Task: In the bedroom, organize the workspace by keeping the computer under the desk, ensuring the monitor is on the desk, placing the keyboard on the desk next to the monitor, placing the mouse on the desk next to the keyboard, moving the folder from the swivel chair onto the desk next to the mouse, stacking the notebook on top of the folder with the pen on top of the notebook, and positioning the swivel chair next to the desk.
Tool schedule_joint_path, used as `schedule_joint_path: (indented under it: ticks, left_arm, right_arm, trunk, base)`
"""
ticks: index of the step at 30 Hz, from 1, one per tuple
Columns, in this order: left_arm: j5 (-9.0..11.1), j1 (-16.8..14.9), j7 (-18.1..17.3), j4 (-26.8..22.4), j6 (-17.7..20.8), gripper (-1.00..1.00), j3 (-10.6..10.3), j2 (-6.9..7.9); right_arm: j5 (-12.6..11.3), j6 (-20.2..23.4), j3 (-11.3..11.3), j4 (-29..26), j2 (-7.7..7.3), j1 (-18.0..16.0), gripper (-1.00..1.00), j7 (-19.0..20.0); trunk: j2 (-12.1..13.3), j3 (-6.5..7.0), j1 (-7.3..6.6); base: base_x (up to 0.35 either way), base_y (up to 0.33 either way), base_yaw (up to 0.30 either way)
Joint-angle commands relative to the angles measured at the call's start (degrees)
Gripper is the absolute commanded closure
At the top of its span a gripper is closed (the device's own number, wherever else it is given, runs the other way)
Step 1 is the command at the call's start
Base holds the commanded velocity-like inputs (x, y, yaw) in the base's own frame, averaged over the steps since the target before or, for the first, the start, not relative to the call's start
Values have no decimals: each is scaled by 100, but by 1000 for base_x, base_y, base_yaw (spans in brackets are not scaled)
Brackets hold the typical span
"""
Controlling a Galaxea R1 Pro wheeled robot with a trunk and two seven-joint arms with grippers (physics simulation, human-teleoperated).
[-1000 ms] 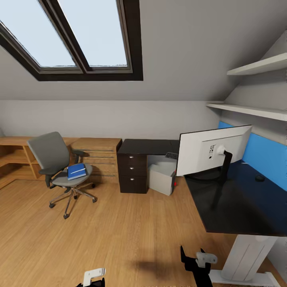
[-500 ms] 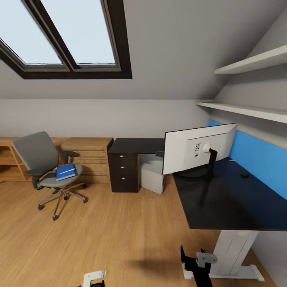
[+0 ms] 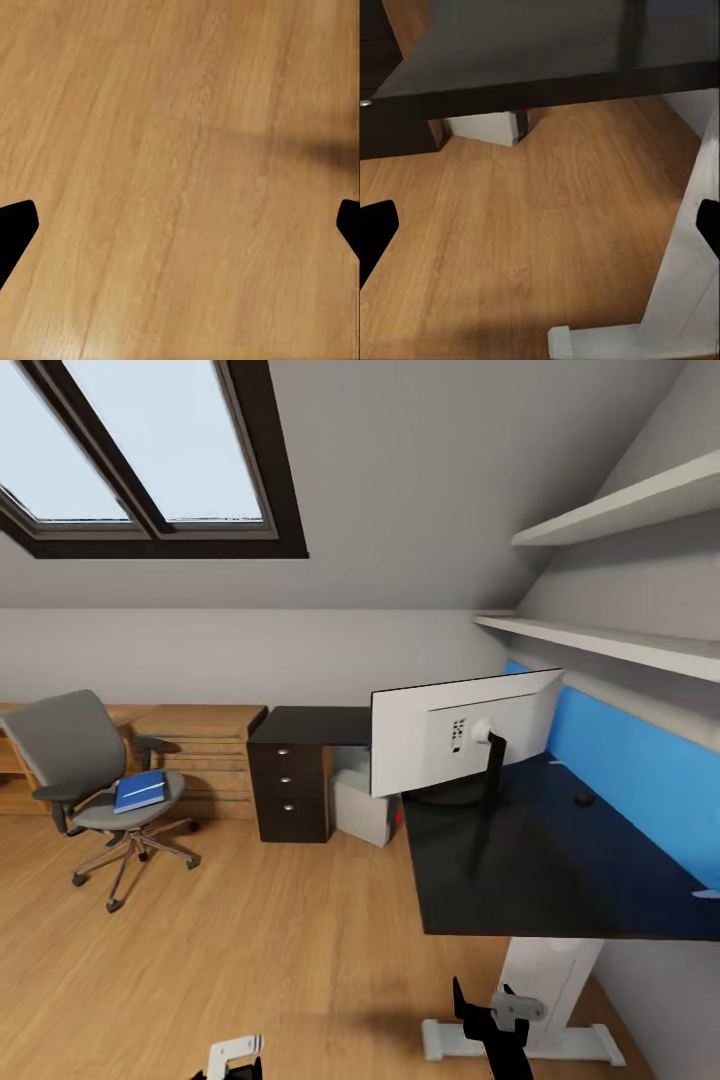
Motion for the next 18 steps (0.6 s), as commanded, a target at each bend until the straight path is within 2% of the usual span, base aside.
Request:
schedule_joint_path:
  ticks: [1,4,18]
  left_arm:
    - [35,-4,-1,4,-47,-100,20,-4]
    - [35,-4,4,4,-89,-100,20,-4]
    - [43,-4,8,5,-152,-100,26,0]
  right_arm:
    - [-60,-20,38,14,3,-7,-100,25]
    - [-60,-20,38,15,2,-9,-100,25]
    - [-60,-20,37,11,1,-8,-100,25]
  trunk:
    - [-4,-7,0]
    - [-4,-7,0]
    - [557,245,-307]
  base:
    - [0,-347,0]
    - [0,-347,0]
    - [-10,-343,0]
